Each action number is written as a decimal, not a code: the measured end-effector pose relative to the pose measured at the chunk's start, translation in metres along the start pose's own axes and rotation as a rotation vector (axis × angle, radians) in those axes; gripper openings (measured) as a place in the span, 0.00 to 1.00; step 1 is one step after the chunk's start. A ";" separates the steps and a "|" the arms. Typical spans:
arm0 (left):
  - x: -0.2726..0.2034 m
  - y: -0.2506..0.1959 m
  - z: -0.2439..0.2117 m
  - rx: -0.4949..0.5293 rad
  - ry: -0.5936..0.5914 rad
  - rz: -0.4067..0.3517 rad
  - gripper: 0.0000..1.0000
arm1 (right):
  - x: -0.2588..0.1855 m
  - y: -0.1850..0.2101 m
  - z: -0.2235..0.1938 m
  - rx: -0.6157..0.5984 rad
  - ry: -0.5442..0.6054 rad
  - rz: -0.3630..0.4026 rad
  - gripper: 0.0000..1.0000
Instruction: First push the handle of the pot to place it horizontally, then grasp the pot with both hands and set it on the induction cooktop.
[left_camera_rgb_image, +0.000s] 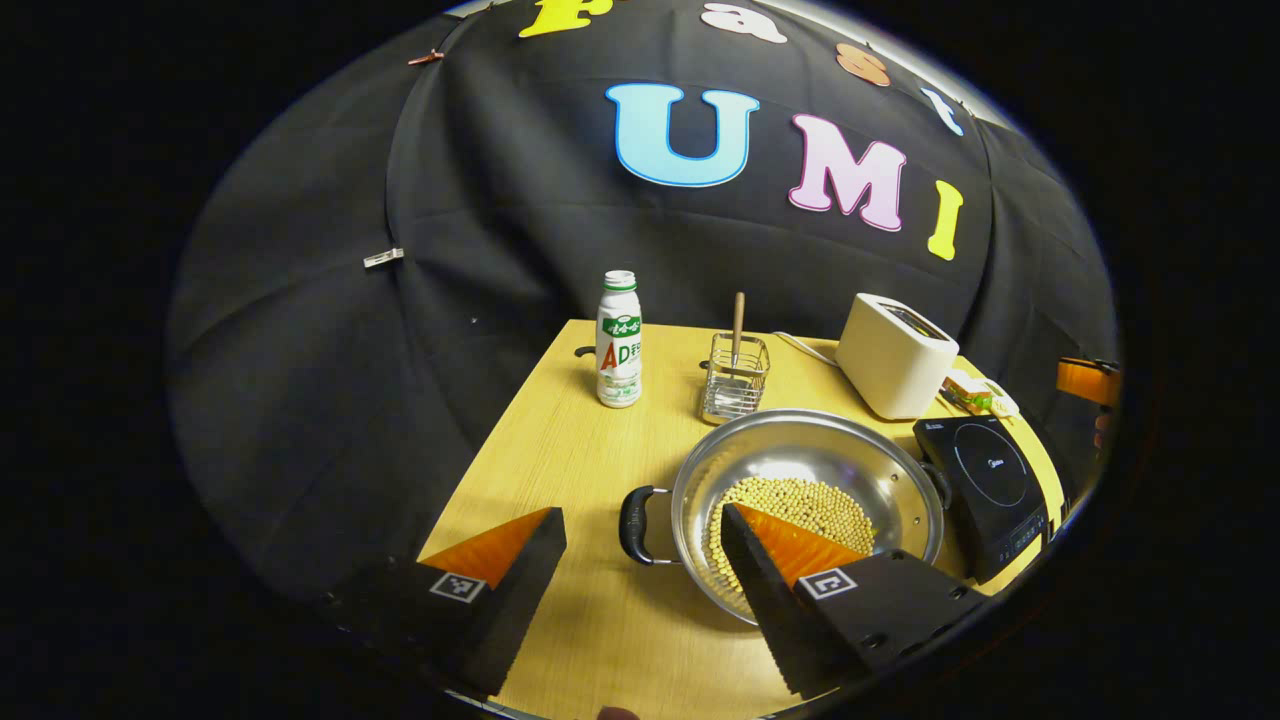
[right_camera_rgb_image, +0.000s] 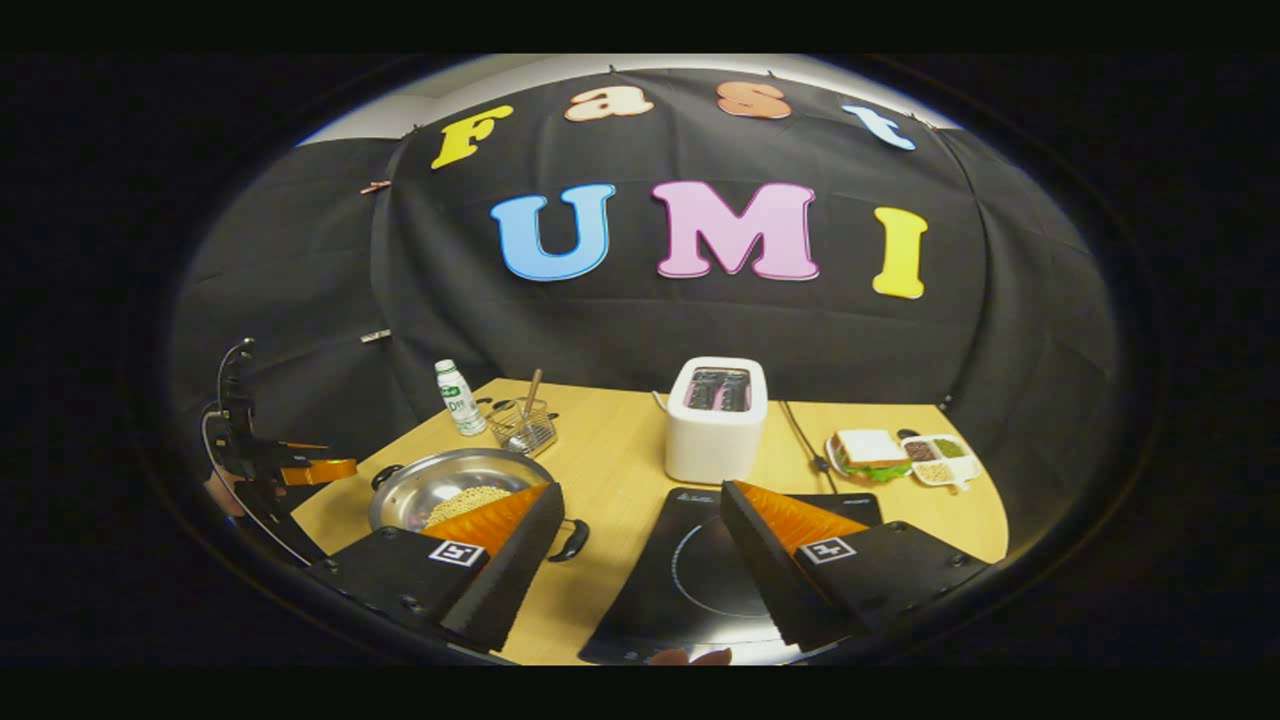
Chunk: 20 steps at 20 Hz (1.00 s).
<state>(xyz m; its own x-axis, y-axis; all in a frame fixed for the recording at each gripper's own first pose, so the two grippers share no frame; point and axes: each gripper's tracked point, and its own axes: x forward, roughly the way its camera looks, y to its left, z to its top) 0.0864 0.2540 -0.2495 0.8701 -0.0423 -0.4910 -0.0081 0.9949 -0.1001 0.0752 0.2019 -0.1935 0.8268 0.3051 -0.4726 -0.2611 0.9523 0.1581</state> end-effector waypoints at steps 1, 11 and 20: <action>0.003 -0.003 0.001 -0.007 -0.001 -0.011 0.97 | 0.008 0.006 -0.005 0.009 0.015 0.012 0.98; 0.053 0.004 -0.034 -0.007 0.115 0.004 0.96 | 0.081 0.058 -0.071 0.000 0.158 0.092 0.98; 0.098 0.008 -0.061 0.000 0.217 0.015 0.97 | 0.125 0.070 -0.147 0.073 0.365 0.045 0.99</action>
<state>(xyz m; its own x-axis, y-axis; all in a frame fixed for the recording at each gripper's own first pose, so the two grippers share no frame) 0.1410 0.2518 -0.3513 0.7437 -0.0459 -0.6669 -0.0208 0.9956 -0.0916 0.0874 0.3074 -0.3686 0.5794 0.3420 -0.7399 -0.2464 0.9387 0.2409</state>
